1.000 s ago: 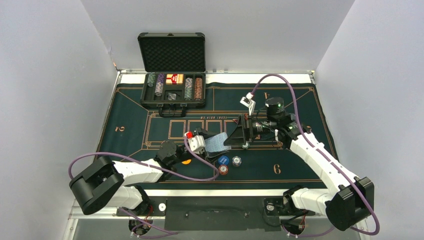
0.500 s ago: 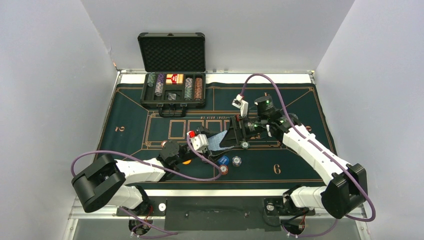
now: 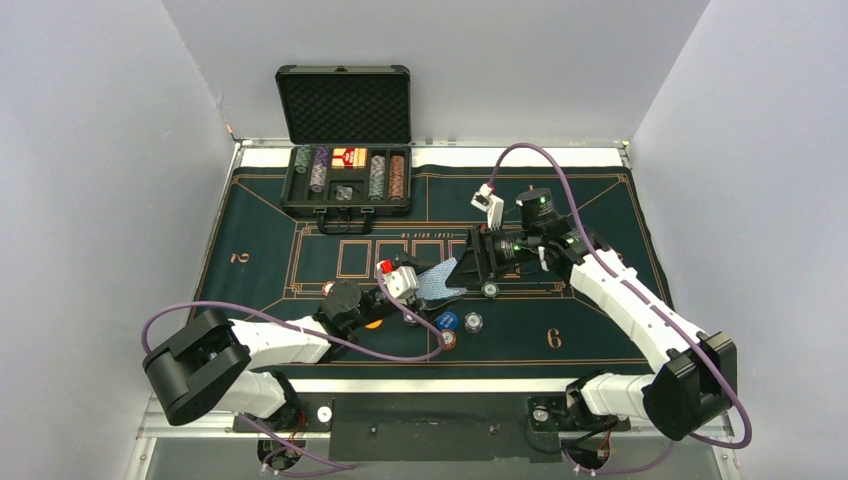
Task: Distribute texas hold em gaming equipment
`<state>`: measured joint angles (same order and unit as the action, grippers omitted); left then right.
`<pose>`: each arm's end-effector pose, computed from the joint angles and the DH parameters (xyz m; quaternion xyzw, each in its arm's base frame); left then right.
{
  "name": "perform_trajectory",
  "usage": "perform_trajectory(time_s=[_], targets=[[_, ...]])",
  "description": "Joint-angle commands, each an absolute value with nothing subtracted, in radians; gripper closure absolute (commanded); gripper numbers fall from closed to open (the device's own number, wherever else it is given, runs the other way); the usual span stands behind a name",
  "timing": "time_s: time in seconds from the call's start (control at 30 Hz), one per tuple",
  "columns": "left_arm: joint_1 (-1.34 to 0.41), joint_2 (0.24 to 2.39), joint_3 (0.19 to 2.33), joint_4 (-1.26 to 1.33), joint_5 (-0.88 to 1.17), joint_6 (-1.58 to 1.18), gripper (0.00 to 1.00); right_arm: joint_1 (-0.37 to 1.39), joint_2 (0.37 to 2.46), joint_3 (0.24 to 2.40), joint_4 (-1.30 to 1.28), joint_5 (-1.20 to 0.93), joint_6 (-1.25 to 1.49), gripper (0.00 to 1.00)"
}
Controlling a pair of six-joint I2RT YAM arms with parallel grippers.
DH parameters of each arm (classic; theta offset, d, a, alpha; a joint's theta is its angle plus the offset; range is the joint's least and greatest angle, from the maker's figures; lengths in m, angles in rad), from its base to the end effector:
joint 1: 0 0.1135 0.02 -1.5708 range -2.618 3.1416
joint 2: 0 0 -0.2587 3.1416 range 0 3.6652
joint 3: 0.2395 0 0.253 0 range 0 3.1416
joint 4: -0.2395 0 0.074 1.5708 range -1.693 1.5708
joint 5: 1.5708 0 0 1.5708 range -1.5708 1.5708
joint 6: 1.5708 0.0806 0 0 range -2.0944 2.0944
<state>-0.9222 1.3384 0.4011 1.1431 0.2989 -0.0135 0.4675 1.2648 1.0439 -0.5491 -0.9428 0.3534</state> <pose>0.1636 -0.2551 0.2335 0.3776 0.5097 -0.4299 0.6425 0.2225 0.1854 0.2804 -0.2235 0.8090 0.5220 0.1516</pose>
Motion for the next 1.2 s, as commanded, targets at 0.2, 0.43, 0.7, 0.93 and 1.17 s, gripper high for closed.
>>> perform_trajectory(time_s=[0.2,0.43,0.7,0.93,1.17], targets=[[-0.928,1.302,0.427,1.205,0.289,-0.005,1.0,0.453,1.205,1.062,-0.503,-0.997,0.368,0.15],[-0.931,1.335,0.461,1.201,0.296,-0.005,1.0,0.487,1.249,1.075,-0.508,-0.93,0.383,0.1],[-0.936,1.341,0.472,1.2,0.289,-0.006,1.0,0.509,1.275,1.095,-0.534,-0.854,0.366,0.16],[-0.936,1.314,0.442,1.2,0.27,-0.005,1.0,0.493,1.253,1.091,-0.549,-0.836,0.353,0.32],[-0.934,1.291,0.41,1.189,0.255,0.028,1.0,0.448,1.226,1.091,-0.547,-0.866,0.36,0.38]])
